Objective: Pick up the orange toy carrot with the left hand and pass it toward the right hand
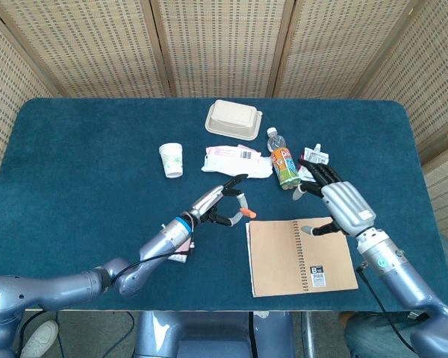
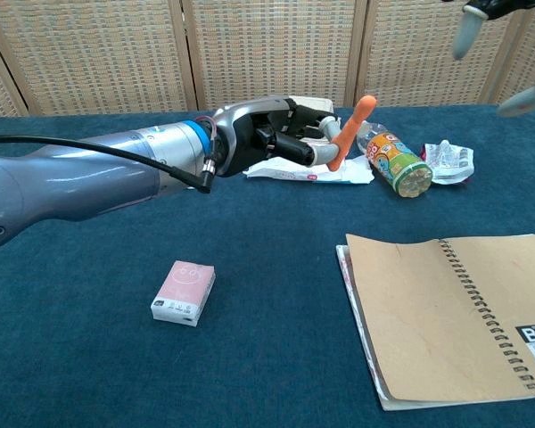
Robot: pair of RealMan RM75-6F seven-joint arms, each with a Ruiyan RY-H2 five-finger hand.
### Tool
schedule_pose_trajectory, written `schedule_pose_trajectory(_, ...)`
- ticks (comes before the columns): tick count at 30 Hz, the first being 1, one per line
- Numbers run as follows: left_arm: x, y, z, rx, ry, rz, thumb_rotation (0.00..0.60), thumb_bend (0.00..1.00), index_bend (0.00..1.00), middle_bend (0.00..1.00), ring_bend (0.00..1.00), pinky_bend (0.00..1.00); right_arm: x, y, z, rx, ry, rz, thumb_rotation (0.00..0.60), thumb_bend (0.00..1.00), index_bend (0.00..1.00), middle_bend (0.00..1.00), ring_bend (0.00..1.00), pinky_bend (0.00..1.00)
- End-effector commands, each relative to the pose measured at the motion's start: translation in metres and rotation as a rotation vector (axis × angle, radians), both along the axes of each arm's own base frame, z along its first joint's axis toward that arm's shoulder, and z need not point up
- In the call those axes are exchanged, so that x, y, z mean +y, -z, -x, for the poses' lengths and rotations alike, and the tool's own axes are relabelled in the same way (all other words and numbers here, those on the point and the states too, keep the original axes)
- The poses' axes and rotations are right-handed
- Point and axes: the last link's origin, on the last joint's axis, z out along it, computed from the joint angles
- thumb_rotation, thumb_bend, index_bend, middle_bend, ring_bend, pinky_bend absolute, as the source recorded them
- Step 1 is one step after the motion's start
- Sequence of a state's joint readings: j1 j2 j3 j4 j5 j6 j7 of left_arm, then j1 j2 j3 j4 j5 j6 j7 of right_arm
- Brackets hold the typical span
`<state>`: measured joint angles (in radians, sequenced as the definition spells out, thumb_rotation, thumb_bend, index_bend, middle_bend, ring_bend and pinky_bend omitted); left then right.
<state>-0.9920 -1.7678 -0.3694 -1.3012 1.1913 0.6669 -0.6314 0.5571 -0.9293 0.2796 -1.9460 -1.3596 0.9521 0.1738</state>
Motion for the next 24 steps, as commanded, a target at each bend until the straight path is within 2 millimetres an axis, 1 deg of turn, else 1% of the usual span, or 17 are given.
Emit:
schedule_pose_trajectory(1,0.000,0.004,-0.009,-0.008,-0.006,0.021,0.600,0.47,0.61,0.00,0.00,0.00,0.001,0.008,-0.013,0.000,-0.038,-0.016,0.600,0.22,0.45,0.04,0.00,0.00)
schedule_pose_trajectory(8,-0.004,0.007,-0.019,-0.011,-0.008,0.030,0.600,0.47,0.61,0.00,0.00,0.00,-0.003,0.017,-0.022,0.029,-0.091,0.011,0.600,0.27,0.47,0.06,0.00,0.00)
schedule_pose_trajectory(13,-0.007,0.008,-0.027,-0.020,-0.004,0.038,0.600,0.47,0.61,0.00,0.00,0.00,-0.003,0.026,-0.028,0.030,-0.106,-0.004,0.600,0.30,0.48,0.06,0.00,0.00)
schedule_pose_trajectory(16,-0.008,0.009,-0.030,-0.022,-0.002,0.042,0.600,0.47,0.61,0.00,0.00,0.00,-0.004,0.030,-0.030,0.037,-0.112,-0.010,0.600,0.34,0.51,0.07,0.00,0.00)
schedule_pose_trajectory(20,-0.010,0.013,-0.035,-0.020,-0.001,0.046,0.600,0.47,0.61,0.00,0.00,0.00,-0.006,0.038,-0.032,0.044,-0.111,-0.022,0.600,0.38,0.52,0.07,0.00,0.00)
schedule_pose_trajectory(24,-0.011,0.016,-0.036,-0.016,-0.006,0.051,0.600,0.47,0.61,0.00,0.00,0.00,-0.008,0.040,-0.030,0.052,-0.105,-0.021,0.600,0.39,0.52,0.07,0.00,0.00)
